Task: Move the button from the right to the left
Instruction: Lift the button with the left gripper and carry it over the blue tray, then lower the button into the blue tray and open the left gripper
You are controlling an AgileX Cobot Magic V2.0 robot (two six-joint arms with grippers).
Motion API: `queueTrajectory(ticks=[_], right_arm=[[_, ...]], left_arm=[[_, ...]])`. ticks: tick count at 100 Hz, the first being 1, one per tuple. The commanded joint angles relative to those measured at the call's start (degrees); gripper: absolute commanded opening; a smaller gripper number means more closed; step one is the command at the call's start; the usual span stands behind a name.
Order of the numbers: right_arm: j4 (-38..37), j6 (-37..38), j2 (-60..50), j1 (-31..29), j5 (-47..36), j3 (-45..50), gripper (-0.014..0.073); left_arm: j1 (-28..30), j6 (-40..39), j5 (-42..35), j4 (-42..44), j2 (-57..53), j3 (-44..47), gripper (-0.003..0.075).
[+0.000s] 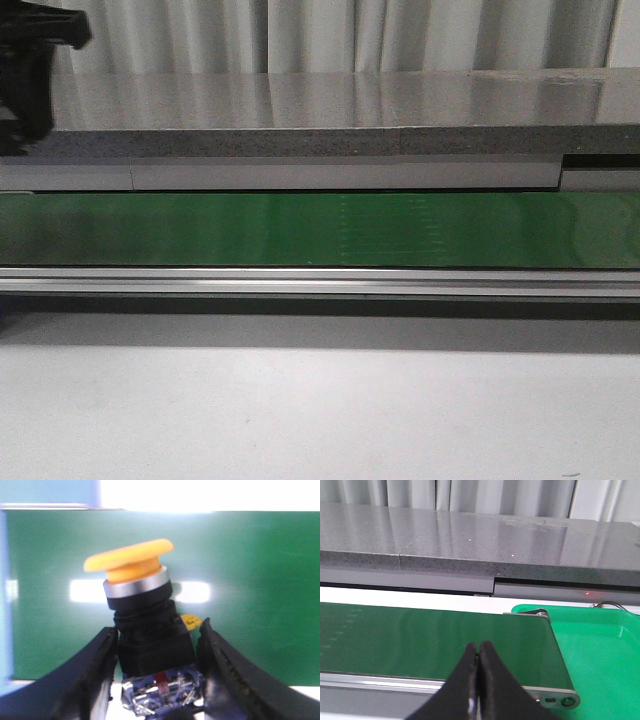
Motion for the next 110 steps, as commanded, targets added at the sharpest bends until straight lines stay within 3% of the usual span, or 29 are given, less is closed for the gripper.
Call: queueTrajectory(ticks=[1, 24, 55, 79, 110], right_arm=[[0.0, -0.4, 0.7, -0.1, -4.6, -1.5, -0.0067], [0.0, -0.4, 0.7, -0.1, -4.6, -1.5, -0.0067], [0.0, -0.4, 0.7, -0.1, -4.6, -1.5, -0.0067], [0.0, -0.4, 0.7, -0.1, -4.6, -1.5, -0.0067], [0.0, -0.4, 0.7, -0.1, -4.6, -1.5, -0.0067]], left_arm=[[3.9, 3.6, -0.2, 0.9, -3.4, -1.7, 0.025], [14.3, 14.8, 4.4, 0.8, -3.4, -1.7, 0.025], [25.3, 25.5, 2.8, 1.1, -2.2, -1.7, 0.025], [28.0, 30.6, 0.9, 1.4, 2.6, -1.6, 0.0249], [28.0, 30.6, -7.3, 2.2, 11.2, -1.6, 0.0249]])
